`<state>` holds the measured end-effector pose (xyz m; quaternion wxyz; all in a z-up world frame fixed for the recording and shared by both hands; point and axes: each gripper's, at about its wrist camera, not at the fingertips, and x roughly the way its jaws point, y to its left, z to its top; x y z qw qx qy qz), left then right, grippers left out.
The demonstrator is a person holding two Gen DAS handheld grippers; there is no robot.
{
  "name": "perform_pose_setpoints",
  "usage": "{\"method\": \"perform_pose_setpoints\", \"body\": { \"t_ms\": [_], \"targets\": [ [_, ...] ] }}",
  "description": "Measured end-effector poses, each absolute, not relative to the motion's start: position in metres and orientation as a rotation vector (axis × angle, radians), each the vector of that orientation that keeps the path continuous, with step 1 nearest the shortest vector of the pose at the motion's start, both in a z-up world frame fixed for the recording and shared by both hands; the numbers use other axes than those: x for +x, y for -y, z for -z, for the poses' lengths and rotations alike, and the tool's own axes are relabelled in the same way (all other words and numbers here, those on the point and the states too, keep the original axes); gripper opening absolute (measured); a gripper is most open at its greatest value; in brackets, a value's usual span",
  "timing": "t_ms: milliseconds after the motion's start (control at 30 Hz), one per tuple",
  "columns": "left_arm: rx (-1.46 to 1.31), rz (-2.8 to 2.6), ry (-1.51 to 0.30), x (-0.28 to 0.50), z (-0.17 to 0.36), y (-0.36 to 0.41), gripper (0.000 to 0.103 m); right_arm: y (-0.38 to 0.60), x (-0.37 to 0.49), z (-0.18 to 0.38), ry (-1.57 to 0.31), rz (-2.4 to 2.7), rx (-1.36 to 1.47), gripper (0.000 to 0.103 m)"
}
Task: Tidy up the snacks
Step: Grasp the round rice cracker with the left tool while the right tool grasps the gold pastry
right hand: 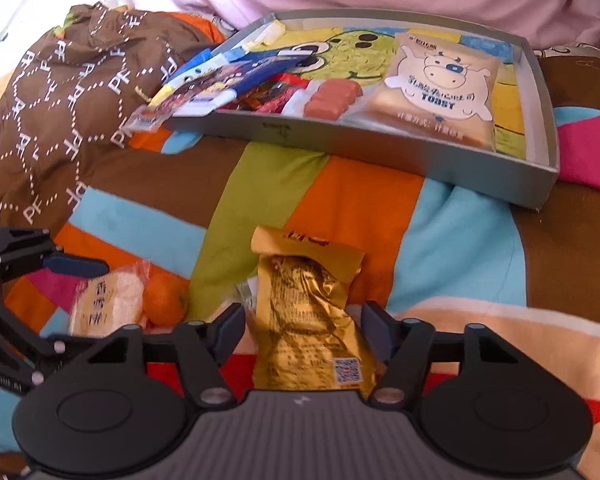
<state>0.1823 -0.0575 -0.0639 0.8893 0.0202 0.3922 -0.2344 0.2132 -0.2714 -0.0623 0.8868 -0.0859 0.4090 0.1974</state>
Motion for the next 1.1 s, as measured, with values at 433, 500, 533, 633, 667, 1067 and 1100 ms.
{"method": "perform_pose_setpoints", "body": {
  "t_ms": [433,500,533,633,667,1067,1100],
  "targets": [
    [-0.014,0.445,-0.854,0.174,0.062,0.059,0.079,0.260,0.178,0.064,-0.882,-0.443,-0.250,0.063],
    [-0.010,0.449,-0.857,0.170,0.061,0.059,0.079,0.260,0.170,0.063,-0.890,-0.453,-0.253,0.062],
    [-0.010,0.451,-0.859,0.168,0.061,0.059,0.079,0.259,0.165,0.062,-0.894,-0.460,-0.256,0.062],
    [-0.012,0.454,-0.865,0.162,0.060,0.057,0.078,0.258,0.151,0.060,-0.913,-0.483,-0.266,0.059],
    [-0.014,0.454,-0.868,0.160,0.060,0.057,0.078,0.257,0.147,0.060,-0.915,-0.490,-0.269,0.059],
    [0.011,0.453,-0.863,0.138,0.060,0.057,0.078,0.247,0.128,0.066,-0.970,-0.512,-0.304,0.069],
    [0.021,0.454,-0.867,0.139,0.060,0.058,0.080,0.246,0.129,0.067,-0.972,-0.509,-0.299,0.071]
  ]
}}
